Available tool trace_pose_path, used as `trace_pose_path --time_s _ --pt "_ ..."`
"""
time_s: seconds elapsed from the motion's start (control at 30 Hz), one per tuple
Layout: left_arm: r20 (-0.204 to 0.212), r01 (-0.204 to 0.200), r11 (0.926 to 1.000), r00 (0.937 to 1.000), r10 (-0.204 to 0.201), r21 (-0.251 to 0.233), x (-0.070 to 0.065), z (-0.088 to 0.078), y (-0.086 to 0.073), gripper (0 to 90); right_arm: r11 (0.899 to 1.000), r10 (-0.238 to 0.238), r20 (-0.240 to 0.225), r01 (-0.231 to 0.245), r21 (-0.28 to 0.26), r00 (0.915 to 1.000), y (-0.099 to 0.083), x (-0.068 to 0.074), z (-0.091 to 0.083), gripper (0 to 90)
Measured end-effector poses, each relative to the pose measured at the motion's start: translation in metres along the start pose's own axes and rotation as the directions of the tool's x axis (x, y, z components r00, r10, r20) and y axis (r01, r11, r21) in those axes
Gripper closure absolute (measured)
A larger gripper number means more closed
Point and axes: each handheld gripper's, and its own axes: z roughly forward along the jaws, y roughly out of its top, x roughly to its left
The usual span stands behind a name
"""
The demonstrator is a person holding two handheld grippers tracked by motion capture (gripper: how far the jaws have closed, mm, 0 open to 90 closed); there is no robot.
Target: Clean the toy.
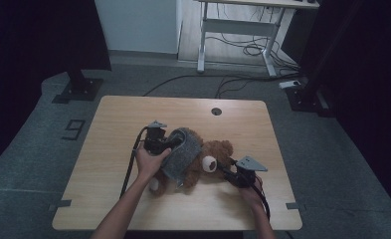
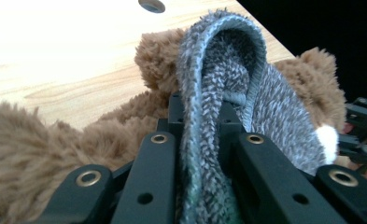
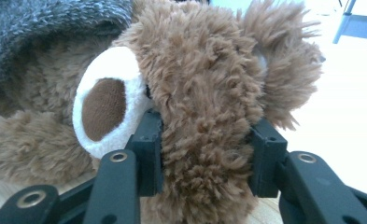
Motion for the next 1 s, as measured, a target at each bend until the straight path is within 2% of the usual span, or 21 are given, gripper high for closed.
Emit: trace_pose_path --time_s 0.2,0.3,0.4,0.43,0.47,0.57,0.6,0.67,0.7,0.77,0.87,0.9,0.93,0.97,1.0 --pt "0.011 -0.013 0.9999 0.9999 0.014 -0.007 -0.003 -0.004 -0.014 82.1 1.0 0.011 -0.042 -0.01 0.01 0.9991 0.003 -0.002 -0.007 44.5" --pt "0.037 0.001 0.9996 0.9993 0.0 -0.027 -0.001 -0.007 -0.025 82.5 1.0 0.025 -0.076 -0.024 0.015 0.9968 0.006 -0.004 -0.013 38.7" --pt "0.044 0.004 0.9994 0.999 -0.003 -0.033 -0.001 -0.007 -0.028 82.6 0.999 0.048 -0.082 -0.048 -0.004 0.9955 0.009 -0.007 -0.017 36.6" --pt "0.044 -0.001 0.9992 0.999 0.003 -0.04 -0.003 -0.008 -0.031 82.7 0.997 0.069 -0.078 -0.071 -0.033 0.9946 0.015 -0.01 -0.022 29.7" --pt "0.044 -0.001 0.9992 0.999 0.003 -0.04 -0.003 -0.008 -0.031 82.7 0.997 0.069 -0.078 -0.071 -0.033 0.9946 0.015 -0.01 -0.022 29.7" --pt "0.048 -0.004 0.9984 0.9988 0.007 -0.057 -0.006 -0.011 -0.039 82.7 0.995 0.082 -0.077 -0.086 -0.047 0.9937 0.033 -0.011 -0.022 18.9" --pt "0.048 -0.004 0.9984 0.9988 0.007 -0.057 -0.006 -0.011 -0.039 82.8 0.995 0.082 -0.077 -0.086 -0.047 0.9937 0.033 -0.011 -0.022 18.9" --pt "0.057 0.003 0.9977 0.9984 0.001 -0.068 -0.006 -0.012 -0.044 82.8 0.997 0.072 -0.075 -0.073 -0.008 0.9946 0.042 -0.011 -0.016 13.8" --pt "0.071 0.018 0.9969 0.9974 -0.013 -0.077 -0.006 -0.014 -0.048 82.9 0.996 0.081 -0.074 -0.08 0.026 0.9939 0.049 -0.013 -0.007 10.8" --pt "0.078 0.022 0.9965 0.9968 -0.016 -0.08 -0.006 -0.014 -0.05 82.9 0.995 0.093 -0.074 -0.09 0.044 0.9929 0.052 -0.014 -0.002 7.7" --pt "0.084 0.021 0.9966 0.9964 -0.014 -0.08 -0.007 -0.016 -0.053 82.9 0.988 0.117 -0.083 -0.107 0.111 0.9897 0.052 -0.015 0.013 2.4" --pt "0.087 0.017 0.9967 0.9962 -0.01 -0.08 -0.007 -0.017 -0.054 83.0 0.981 0.146 -0.111 -0.129 0.143 0.9831 0.047 -0.015 0.02 1.2" --pt "0.087 0.017 0.9967 0.9962 -0.01 -0.08 -0.007 -0.017 -0.054 83.0 0.981 0.146 -0.111 -0.129 0.143 0.9831 0.047 -0.015 0.02 1.2" --pt "0.089 0.015 0.9965 0.996 -0.008 -0.082 -0.008 -0.018 -0.056 83.0 0.978 0.173 -0.128 -0.154 0.142 0.9767 0.042 -0.015 0.021 5.7" --pt "0.089 0.015 0.9965 0.996 -0.008 -0.082 -0.008 -0.018 -0.056 83.0 0.978 0.173 -0.128 -0.154 0.142 0.9767 0.042 -0.015 0.021 5.7"
